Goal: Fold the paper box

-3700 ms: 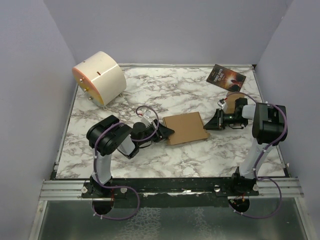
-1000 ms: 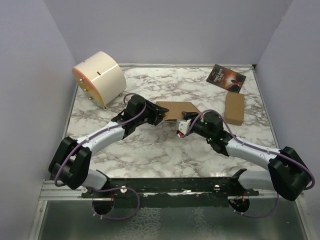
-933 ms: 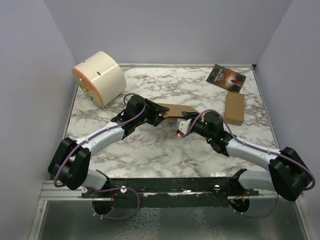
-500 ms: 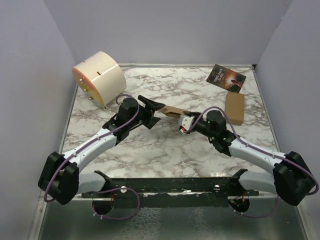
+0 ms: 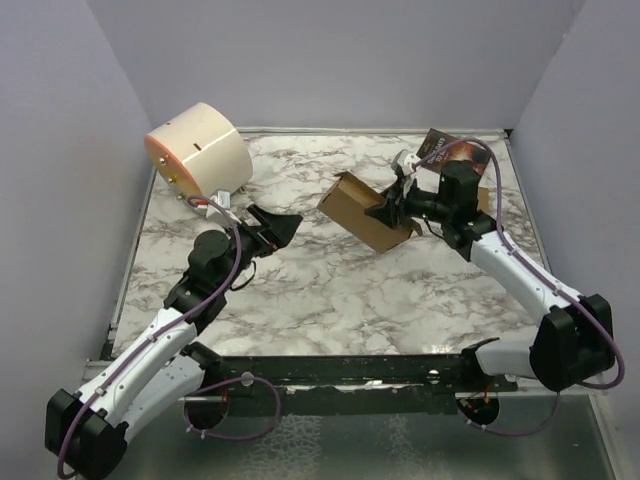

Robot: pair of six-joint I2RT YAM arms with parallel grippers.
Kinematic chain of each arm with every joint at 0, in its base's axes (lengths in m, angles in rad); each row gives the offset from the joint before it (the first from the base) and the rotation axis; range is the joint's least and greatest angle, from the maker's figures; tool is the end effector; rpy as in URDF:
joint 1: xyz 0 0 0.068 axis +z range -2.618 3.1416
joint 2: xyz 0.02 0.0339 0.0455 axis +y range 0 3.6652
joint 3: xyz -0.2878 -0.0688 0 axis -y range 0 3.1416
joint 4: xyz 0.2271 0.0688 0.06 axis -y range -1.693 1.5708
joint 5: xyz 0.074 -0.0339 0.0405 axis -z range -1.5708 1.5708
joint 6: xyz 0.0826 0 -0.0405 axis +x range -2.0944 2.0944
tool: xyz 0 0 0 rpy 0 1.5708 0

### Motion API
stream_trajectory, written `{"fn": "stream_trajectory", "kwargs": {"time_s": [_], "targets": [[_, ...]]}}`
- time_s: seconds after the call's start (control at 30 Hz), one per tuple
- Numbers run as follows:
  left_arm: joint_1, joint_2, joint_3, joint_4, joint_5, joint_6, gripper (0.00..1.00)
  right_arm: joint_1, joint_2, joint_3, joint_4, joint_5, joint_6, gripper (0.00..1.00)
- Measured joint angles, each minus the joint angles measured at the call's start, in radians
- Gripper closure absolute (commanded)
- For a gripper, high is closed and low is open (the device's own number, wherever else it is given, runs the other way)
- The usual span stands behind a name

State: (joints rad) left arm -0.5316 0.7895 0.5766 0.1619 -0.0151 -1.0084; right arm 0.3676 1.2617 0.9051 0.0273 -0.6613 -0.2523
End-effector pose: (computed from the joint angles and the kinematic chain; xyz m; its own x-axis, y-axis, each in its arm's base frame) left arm 0.1802 -0.1045 0.3205 -0.4412 -0.7218 -0.5332 0.2262 0.4855 -0.8445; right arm 0.2598 0.1544 0.3196 -0.0860 -0.2443 -0.9659 -0.8751 0.4819 -0.0439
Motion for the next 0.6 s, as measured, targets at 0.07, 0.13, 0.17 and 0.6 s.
{"fn": "stream_trajectory", "kwargs": {"time_s": [0.07, 0.13, 0.17, 0.6], "targets": [[0.0, -0.024, -0.037, 0.013, 0.003, 0.07, 0.07, -0.026, 0.06, 0.043, -0.022, -0.087, 0.122, 0.65], [0.0, -0.036, -0.076, 0.019, 0.008, 0.124, 0.07, -0.043, 0.114, 0.053, -0.032, -0.145, 0.219, 0.66], [0.0, -0.039, -0.094, 0.019, 0.012, 0.141, 0.07, -0.047, 0.134, 0.053, -0.037, -0.161, 0.249, 0.66], [0.0, 0.014, -0.312, 0.147, 0.105, 0.116, 0.09, -0.188, 0.352, -0.157, 0.118, -0.292, 0.731, 0.53]]}}
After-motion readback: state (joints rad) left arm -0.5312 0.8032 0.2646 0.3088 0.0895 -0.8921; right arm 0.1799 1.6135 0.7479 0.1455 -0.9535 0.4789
